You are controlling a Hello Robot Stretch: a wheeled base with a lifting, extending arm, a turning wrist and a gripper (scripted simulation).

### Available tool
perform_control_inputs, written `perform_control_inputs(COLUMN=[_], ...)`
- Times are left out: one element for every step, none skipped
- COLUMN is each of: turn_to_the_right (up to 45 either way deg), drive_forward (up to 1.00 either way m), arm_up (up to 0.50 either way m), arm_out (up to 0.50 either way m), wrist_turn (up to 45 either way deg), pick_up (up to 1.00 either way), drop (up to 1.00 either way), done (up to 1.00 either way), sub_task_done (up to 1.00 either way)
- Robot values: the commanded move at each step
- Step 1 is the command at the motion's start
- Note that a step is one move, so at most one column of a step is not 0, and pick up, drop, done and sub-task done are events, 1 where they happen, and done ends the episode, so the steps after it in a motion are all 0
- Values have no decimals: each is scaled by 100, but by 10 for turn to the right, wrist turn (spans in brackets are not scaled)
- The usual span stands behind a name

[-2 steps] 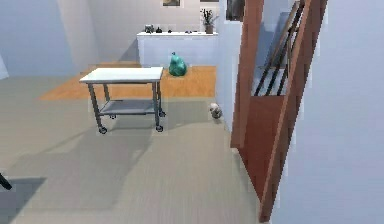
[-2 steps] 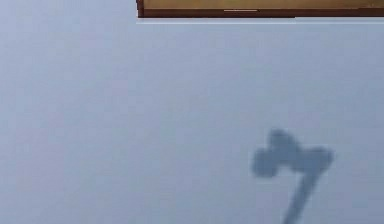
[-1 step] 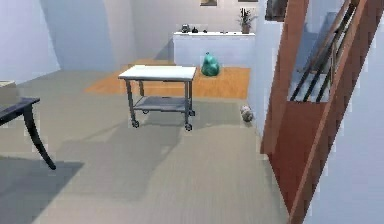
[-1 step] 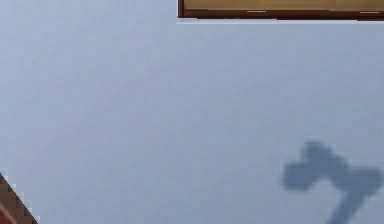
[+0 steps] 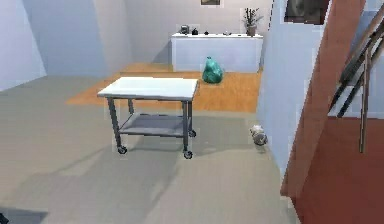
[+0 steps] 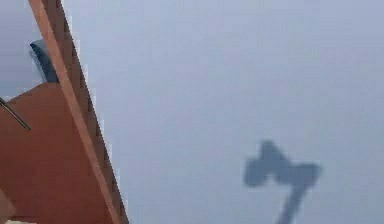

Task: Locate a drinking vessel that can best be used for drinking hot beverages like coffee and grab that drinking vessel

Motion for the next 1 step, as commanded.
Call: perform_control_inputs(turn_to_the_right=[-450], drive_forward=[0], arm_up=[0], arm_out=[0], wrist_turn=[0], pick_up=[0], drop=[0], done=[0], sub_task_done=[0])
